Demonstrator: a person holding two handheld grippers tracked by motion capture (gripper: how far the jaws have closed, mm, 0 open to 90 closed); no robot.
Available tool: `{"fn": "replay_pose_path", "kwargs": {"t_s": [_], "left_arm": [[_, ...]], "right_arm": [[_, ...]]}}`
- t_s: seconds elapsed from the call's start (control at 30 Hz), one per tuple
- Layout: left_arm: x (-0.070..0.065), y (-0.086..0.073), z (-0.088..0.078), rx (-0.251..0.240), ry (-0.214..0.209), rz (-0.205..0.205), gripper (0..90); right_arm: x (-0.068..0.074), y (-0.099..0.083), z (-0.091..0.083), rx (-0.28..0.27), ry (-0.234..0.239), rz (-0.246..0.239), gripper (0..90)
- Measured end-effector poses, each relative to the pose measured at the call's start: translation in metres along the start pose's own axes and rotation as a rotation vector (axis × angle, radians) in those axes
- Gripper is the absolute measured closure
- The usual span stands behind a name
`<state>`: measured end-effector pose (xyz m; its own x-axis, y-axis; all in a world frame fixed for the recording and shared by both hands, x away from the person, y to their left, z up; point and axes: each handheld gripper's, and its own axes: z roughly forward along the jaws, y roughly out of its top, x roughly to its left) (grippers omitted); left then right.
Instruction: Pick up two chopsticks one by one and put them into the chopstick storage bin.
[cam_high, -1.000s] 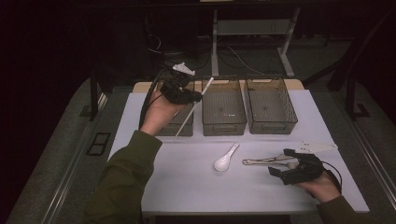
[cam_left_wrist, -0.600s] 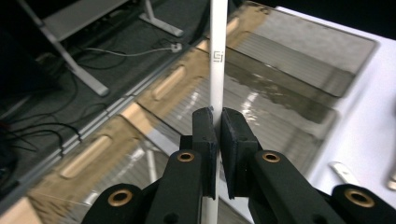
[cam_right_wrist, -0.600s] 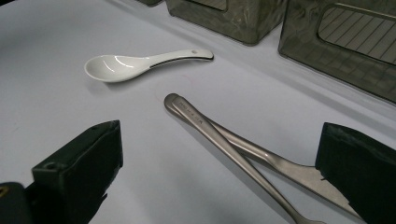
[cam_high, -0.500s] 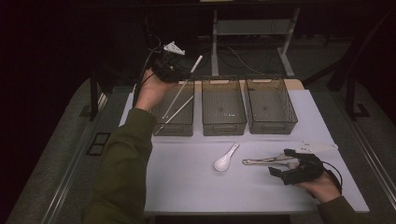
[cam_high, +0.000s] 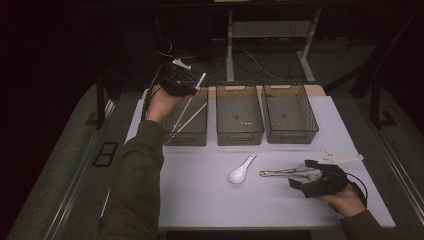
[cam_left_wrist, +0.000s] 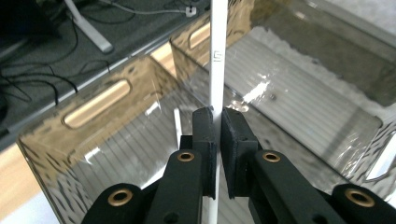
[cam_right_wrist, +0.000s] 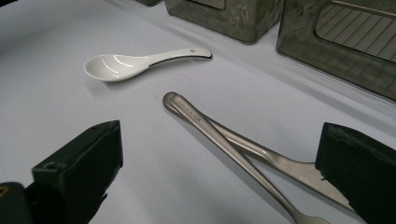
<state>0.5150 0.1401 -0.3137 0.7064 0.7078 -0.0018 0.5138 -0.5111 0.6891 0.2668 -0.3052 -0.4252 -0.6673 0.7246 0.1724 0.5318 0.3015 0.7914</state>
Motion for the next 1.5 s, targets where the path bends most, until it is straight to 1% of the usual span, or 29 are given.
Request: {"fn": "replay_pose_path", "kwargs": {"t_s": [0.07, 0.1, 0.23, 0.33, 0.37, 0.4, 0.47, 0.5, 0.57, 0.73, 0.8, 0.87, 0.93, 0.97, 1.0, 1.03, 1.17, 1.2, 1.3, 1.33, 1.37, 1.43, 1.47, 1.5], "left_arm": [[0.003, -0.004, 0.003, 0.018, 0.001, -0.008, 83.9], [0.003, -0.006, 0.005, 0.024, -0.002, -0.019, 83.9], [0.007, -0.012, 0.010, 0.028, -0.004, -0.042, 83.8], [0.010, -0.016, 0.013, 0.039, -0.002, -0.044, 83.8], [0.011, -0.018, 0.014, 0.049, 0.008, -0.041, 83.8], [0.012, -0.020, 0.016, 0.046, 0.007, -0.056, 83.7], [0.014, -0.024, 0.019, 0.048, 0.005, -0.071, 83.7], [0.015, -0.025, 0.021, 0.040, 0.004, -0.081, 83.7], [0.017, -0.026, 0.025, 0.037, 0.005, -0.082, 83.7], [0.018, -0.027, 0.038, 0.056, 0.023, -0.088, 83.6], [0.019, -0.027, 0.043, 0.074, 0.030, -0.100, 83.4], [0.021, -0.028, 0.050, 0.091, 0.045, -0.106, 83.4], [0.021, -0.028, 0.056, 0.101, 0.065, -0.134, 83.2], [0.021, -0.029, 0.059, 0.107, 0.074, -0.154, 83.1], [0.023, -0.029, 0.061, 0.121, 0.080, -0.144, 83.1], [0.023, -0.030, 0.064, 0.125, 0.078, -0.164, 83.0], [0.021, -0.032, 0.074, 0.175, 0.090, -0.159, 82.7], [0.021, -0.033, 0.075, 0.184, 0.098, -0.155, 81.9], [0.022, -0.033, 0.075, 0.179, 0.091, -0.166, 81.6], [0.022, -0.033, 0.074, 0.172, 0.096, -0.163, 81.6], [0.021, -0.032, 0.073, 0.166, 0.090, -0.165, 81.3], [0.020, -0.030, 0.069, 0.140, 0.082, -0.153, 80.1], [0.018, -0.029, 0.067, 0.122, 0.078, -0.158, 79.6], [0.017, -0.027, 0.064, 0.114, 0.073, -0.137, 78.2]], "right_arm": [[0.000, 0.000, 0.000, 0.002, 0.000, 0.002, 0.7], [0.001, 0.000, 0.000, 0.002, 0.001, 0.001, 0.7], [0.000, 0.000, 0.000, 0.003, -0.001, 0.001, 0.7], [0.000, 0.000, 0.000, 0.002, -0.002, 0.001, 0.7], [0.000, 0.000, 0.000, 0.002, -0.002, 0.001, 0.7], [0.000, 0.000, 0.000, 0.003, -0.001, 0.001, 0.7], [0.000, 0.000, 0.000, 0.002, -0.002, 0.001, 0.7], [0.000, 0.000, 0.000, 0.002, -0.002, 0.001, 0.7], [0.000, 0.000, 0.001, 0.004, 0.000, 0.002, 0.7], [0.000, 0.000, 0.001, 0.003, -0.001, 0.003, 0.7], [-0.001, 0.000, 0.000, 0.003, 0.000, 0.001, 0.7], [-0.001, 0.000, 0.000, 0.002, 0.001, 0.001, 0.7], [-0.001, 0.000, 0.000, 0.000, 0.001, 0.002, 0.7], [-0.001, 0.000, 0.000, 0.000, 0.002, 0.006, 0.7], [0.000, 0.000, -0.001, 0.003, 0.004, 0.009, 0.7], [0.000, 0.000, -0.001, 0.002, 0.004, 0.009, 0.7], [-0.001, -0.001, -0.002, -0.002, 0.005, 0.008, 0.7], [-0.001, -0.001, -0.002, -0.003, 0.005, 0.008, 0.7], [-0.001, -0.001, -0.002, -0.003, 0.005, 0.008, 0.7], [-0.001, -0.001, -0.002, -0.003, 0.006, 0.009, 0.7], [-0.001, -0.001, -0.002, -0.004, 0.006, 0.010, 0.7], [-0.001, 0.000, -0.002, -0.003, 0.005, 0.008, 0.7], [0.000, 0.000, -0.002, -0.003, 0.006, 0.006, 0.7], [0.000, 0.000, -0.002, -0.004, 0.005, 0.005, 0.7]]}}
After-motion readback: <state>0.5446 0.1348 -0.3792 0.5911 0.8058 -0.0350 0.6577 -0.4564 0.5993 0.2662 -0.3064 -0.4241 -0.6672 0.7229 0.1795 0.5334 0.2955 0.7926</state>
